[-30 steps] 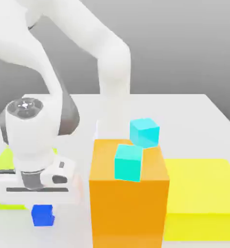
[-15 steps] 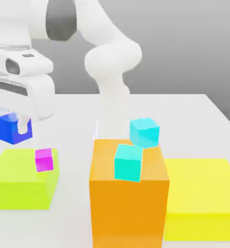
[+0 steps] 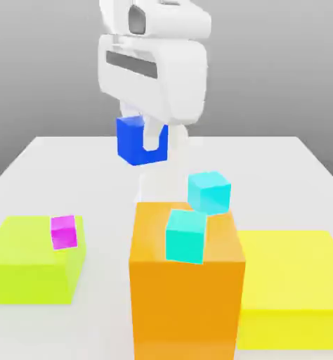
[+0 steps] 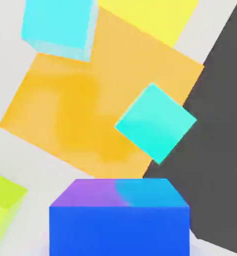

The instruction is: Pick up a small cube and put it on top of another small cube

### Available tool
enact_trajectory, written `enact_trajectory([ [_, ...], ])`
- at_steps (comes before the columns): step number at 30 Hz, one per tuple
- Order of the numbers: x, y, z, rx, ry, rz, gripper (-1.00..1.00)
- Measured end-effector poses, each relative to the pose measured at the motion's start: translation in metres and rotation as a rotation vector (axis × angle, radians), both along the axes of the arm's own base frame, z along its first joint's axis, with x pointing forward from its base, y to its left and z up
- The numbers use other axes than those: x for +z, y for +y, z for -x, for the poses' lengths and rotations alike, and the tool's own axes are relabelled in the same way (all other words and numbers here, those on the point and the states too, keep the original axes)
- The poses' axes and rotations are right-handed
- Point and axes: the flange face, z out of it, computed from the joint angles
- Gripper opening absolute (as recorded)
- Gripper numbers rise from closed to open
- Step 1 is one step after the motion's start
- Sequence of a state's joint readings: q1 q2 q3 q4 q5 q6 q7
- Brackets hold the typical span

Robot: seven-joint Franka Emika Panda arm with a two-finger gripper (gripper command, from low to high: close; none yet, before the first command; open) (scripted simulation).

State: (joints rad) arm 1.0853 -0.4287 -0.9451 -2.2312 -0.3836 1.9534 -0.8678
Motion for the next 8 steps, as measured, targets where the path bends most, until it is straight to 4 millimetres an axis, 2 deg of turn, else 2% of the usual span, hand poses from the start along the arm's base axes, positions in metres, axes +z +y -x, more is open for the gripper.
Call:
enact_trajectory([
  [2, -0.026, 0.011, -0.004, -0.021, 0.011, -0.007, -1.0],
  [4, -0.056, 0.013, -0.004, -0.026, 0.013, -0.008, -1.0],
  [5, -0.066, 0.013, -0.003, -0.028, 0.014, -0.008, 1.0],
  [8, -0.066, 0.013, -0.003, -0.028, 0.014, -0.008, 1.0],
])
